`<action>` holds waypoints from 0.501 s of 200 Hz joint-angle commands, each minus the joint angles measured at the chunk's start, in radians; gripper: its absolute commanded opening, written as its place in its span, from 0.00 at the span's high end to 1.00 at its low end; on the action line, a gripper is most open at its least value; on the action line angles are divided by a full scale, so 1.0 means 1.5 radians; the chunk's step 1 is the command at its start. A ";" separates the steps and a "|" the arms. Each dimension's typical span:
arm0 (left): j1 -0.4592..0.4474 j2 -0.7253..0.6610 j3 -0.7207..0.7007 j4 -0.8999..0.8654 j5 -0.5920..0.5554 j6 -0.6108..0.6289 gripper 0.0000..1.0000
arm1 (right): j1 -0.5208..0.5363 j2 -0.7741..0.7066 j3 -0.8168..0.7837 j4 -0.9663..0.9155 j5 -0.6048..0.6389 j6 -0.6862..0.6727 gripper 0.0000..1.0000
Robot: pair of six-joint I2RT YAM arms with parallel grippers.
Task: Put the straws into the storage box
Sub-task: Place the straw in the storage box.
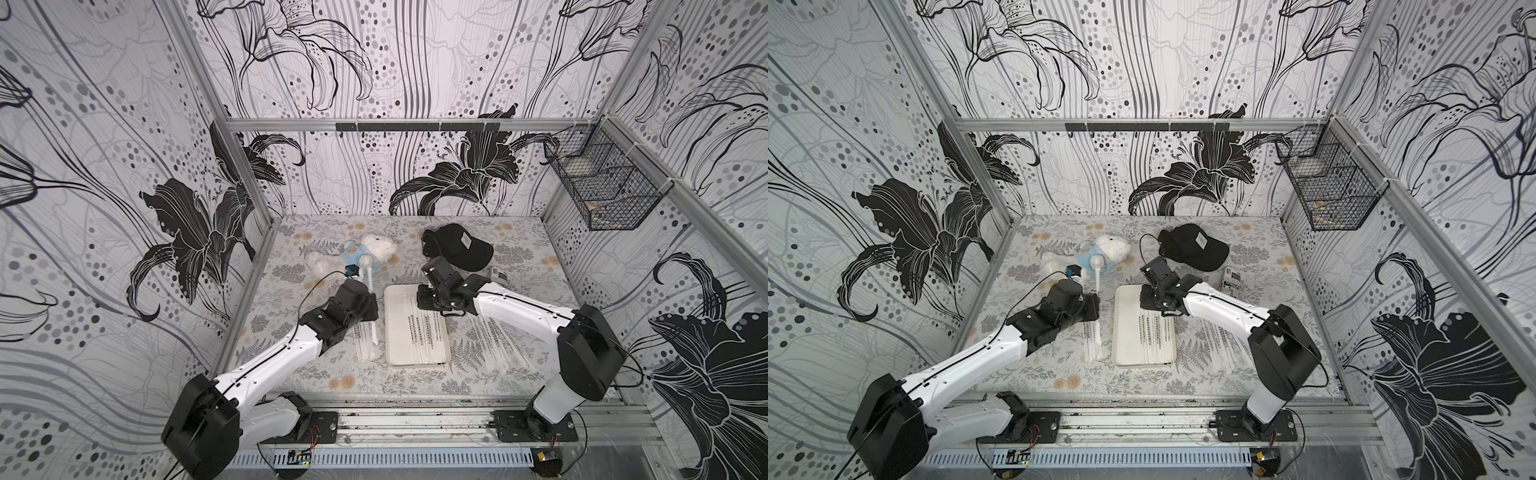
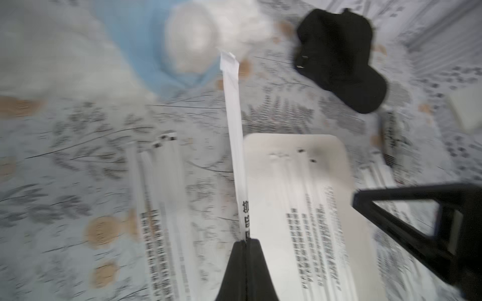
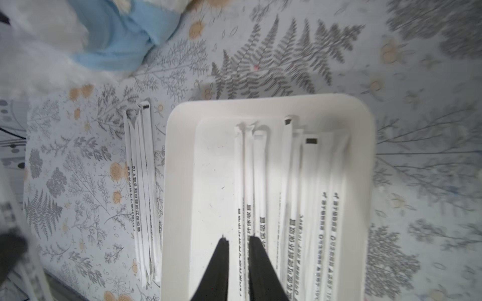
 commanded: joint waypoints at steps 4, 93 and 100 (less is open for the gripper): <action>-0.060 0.071 -0.036 0.231 0.084 -0.080 0.99 | -0.035 -0.051 -0.020 0.002 0.028 -0.025 0.82; -0.075 0.197 -0.126 0.374 0.058 -0.148 1.00 | -0.054 -0.090 -0.074 0.015 0.020 -0.020 0.82; -0.075 0.204 -0.134 0.390 0.057 -0.151 1.00 | -0.054 -0.087 -0.075 0.017 0.019 -0.020 0.82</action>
